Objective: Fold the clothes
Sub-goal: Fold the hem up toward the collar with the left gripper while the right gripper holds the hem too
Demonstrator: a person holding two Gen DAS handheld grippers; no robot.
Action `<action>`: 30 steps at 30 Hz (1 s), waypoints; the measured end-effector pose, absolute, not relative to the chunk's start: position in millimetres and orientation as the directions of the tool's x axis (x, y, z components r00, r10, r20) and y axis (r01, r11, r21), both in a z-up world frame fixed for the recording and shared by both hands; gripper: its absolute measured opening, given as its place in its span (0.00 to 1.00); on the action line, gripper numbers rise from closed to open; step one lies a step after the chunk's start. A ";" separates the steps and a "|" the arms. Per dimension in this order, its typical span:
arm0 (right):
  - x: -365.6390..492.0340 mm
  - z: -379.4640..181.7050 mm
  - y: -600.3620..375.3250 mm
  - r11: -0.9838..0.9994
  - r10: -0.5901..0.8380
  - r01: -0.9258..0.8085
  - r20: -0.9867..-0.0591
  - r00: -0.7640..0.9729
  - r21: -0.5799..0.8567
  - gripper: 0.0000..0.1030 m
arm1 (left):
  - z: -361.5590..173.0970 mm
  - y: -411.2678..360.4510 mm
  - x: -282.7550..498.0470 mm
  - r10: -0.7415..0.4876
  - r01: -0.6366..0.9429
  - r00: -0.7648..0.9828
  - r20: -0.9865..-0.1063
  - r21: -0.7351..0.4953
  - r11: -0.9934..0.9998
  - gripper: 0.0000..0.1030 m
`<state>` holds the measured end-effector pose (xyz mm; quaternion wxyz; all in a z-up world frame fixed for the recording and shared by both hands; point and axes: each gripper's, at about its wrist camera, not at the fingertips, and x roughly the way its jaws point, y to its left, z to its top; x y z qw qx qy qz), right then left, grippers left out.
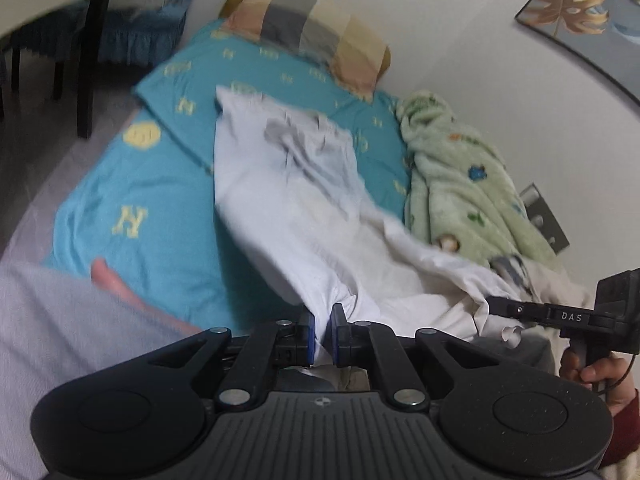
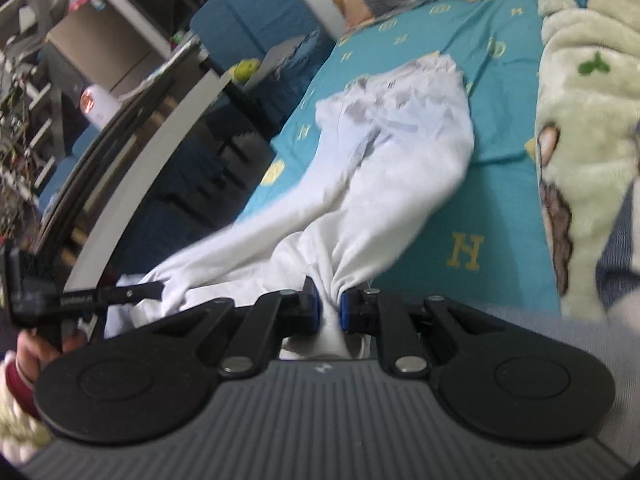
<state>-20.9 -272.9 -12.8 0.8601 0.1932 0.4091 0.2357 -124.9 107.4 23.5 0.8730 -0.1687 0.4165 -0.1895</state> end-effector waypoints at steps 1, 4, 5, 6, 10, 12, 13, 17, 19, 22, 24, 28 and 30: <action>-14.5 -9.8 -270.1 0.826 0.547 -0.253 -0.606 0.578 0.504 0.13 | 27.7 105.9 -119.3 -0.466 0.196 0.606 -0.645 -0.446 0.873 0.07; 9.7 -0.4 -257.9 0.873 0.476 -0.270 -0.588 0.654 0.407 0.13 | 36.3 93.3 -93.2 -0.426 0.223 0.675 -0.603 -0.384 0.896 0.07; 20.2 0.8 -254.9 0.888 0.449 -0.264 -0.587 0.674 0.376 0.13 | 38.8 88.3 -83.5 -0.410 0.231 0.696 -0.589 -0.358 0.905 0.07; 30.9 1.2 -252.3 0.901 0.425 -0.258 -0.584 0.692 0.350 0.13 | 41.2 83.3 -73.9 -0.395 0.238 0.717 -0.574 -0.331 0.913 0.07; 77.7 -7.7 -247.9 0.921 0.377 -0.227 -0.574 0.727 0.317 0.13 | 40.7 65.7 -29.5 -0.335 0.246 0.789 -0.516 -0.235 0.940 0.07; 100.2 -18.5 -251.3 0.924 0.363 -0.203 -0.572 0.735 0.325 0.13 | 30.0 62.3 -4.3 -0.306 0.238 0.813 -0.496 -0.197 0.951 0.08; 111.6 -25.2 -253.4 0.924 0.357 -0.186 -0.574 0.737 0.335 0.13 | 23.0 60.2 9.7 -0.292 0.227 0.818 -0.496 -0.187 0.956 0.08; 157.3 -54.6 -257.0 0.918 0.344 -0.138 -0.575 0.742 0.371 0.13 | -10.1 57.7 69.3 -0.248 0.175 0.813 -0.527 -0.185 0.967 0.08; 177.0 -70.7 -256.8 0.918 0.338 -0.124 -0.578 0.743 0.378 0.13 | -29.8 57.6 99.3 -0.232 0.149 0.798 -0.556 -0.191 0.970 0.08; 203.6 -95.9 -253.2 0.926 0.321 -0.113 -0.591 0.740 0.361 0.14 | -58.6 59.1 137.4 -0.222 0.127 0.767 -0.602 -0.197 0.972 0.08; 215.9 -111.5 -248.5 0.935 0.309 -0.119 -0.607 0.732 0.333 0.14 | -78.7 59.3 157.9 -0.204 0.115 0.752 -0.626 -0.180 0.977 0.08; 236.4 -140.9 -239.1 0.950 0.288 -0.131 -0.643 0.709 0.282 0.14 | -119.5 57.1 187.5 -0.170 0.100 0.711 -0.683 -0.140 0.985 0.08; 245.9 -154.5 -235.5 0.956 0.280 -0.135 -0.659 0.698 0.262 0.14 | -134.5 58.8 194.2 -0.166 0.095 0.696 -0.699 -0.140 0.986 0.08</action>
